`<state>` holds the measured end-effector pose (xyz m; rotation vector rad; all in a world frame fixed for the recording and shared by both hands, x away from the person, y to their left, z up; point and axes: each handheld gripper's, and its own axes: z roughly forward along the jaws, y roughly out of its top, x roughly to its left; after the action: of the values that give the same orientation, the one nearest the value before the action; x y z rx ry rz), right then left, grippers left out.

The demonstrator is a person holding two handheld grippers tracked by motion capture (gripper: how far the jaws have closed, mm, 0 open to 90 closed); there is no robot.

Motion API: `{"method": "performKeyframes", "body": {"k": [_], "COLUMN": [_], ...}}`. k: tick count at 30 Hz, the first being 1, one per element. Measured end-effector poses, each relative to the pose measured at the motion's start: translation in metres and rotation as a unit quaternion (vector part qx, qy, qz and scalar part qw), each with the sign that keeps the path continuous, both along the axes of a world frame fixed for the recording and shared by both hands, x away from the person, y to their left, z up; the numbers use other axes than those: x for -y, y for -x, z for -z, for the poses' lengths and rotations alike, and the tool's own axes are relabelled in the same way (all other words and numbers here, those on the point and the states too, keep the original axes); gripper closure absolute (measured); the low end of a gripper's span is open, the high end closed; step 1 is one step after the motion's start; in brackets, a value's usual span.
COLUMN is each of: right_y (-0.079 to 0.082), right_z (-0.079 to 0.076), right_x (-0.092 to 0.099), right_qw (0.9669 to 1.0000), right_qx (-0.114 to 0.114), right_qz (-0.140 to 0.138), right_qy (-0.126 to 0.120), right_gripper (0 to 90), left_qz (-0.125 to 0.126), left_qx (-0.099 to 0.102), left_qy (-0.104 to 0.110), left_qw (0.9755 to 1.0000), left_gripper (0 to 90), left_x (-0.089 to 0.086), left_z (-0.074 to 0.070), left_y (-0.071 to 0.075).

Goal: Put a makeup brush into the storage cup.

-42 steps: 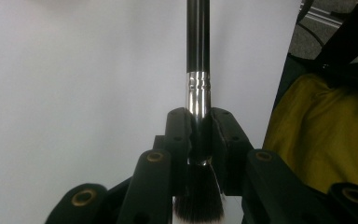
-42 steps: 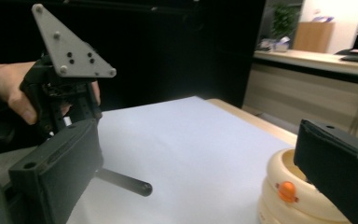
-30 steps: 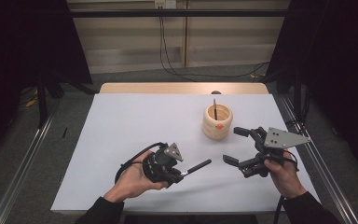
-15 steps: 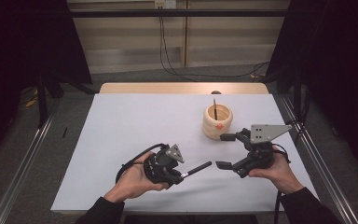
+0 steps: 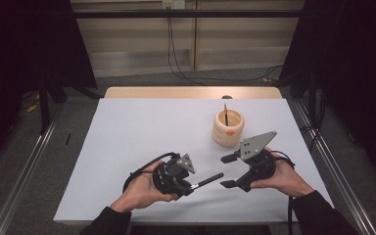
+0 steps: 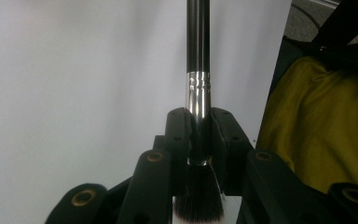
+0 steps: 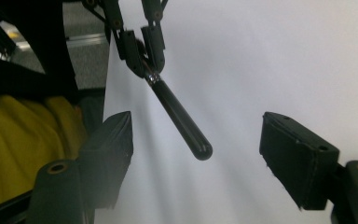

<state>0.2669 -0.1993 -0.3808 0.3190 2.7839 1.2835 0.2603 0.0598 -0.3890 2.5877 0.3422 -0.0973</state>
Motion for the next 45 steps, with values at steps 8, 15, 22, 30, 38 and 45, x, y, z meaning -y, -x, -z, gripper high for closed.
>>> {"method": "performKeyframes", "body": {"k": [8,15,22,30,38,45], "right_y": [-0.002,-0.006,-0.011,-0.012,-0.012,-0.011], "right_z": [0.002,0.007,0.015,0.022,0.024,0.025], "right_x": [-0.012,-0.022,-0.032,-0.042,-0.045,-0.046], "right_qw": [0.9973,0.9928,0.988,0.9841,0.984,0.9828], "right_qx": [-0.02,-0.033,-0.045,-0.052,-0.049,-0.05], "right_qz": [-0.035,-0.066,-0.086,-0.106,-0.111,-0.121], "right_qy": [0.061,0.094,0.12,0.133,0.131,0.13], "right_gripper": [39.3,50.8,57.7,65.2,70.9,75.7], "left_qz": [0.003,0.01,0.02,0.018,0.028,0.038], "left_qx": [-0.005,-0.008,-0.008,-0.011,-0.011,-0.007], "left_qy": [-0.007,-0.012,-0.021,-0.015,-0.016,-0.014], "left_qw": [1.0,0.9998,0.9995,0.9997,0.9994,0.9992], "left_gripper": [77.8,77.8,77.7,77.7,77.7,77.6], "left_x": [0.003,0.005,0.006,0.008,0.009,0.009], "left_z": [0.002,0.005,0.007,0.008,0.008,0.008], "left_y": [0.002,0.003,0.003,0.003,0.004,0.005]}}
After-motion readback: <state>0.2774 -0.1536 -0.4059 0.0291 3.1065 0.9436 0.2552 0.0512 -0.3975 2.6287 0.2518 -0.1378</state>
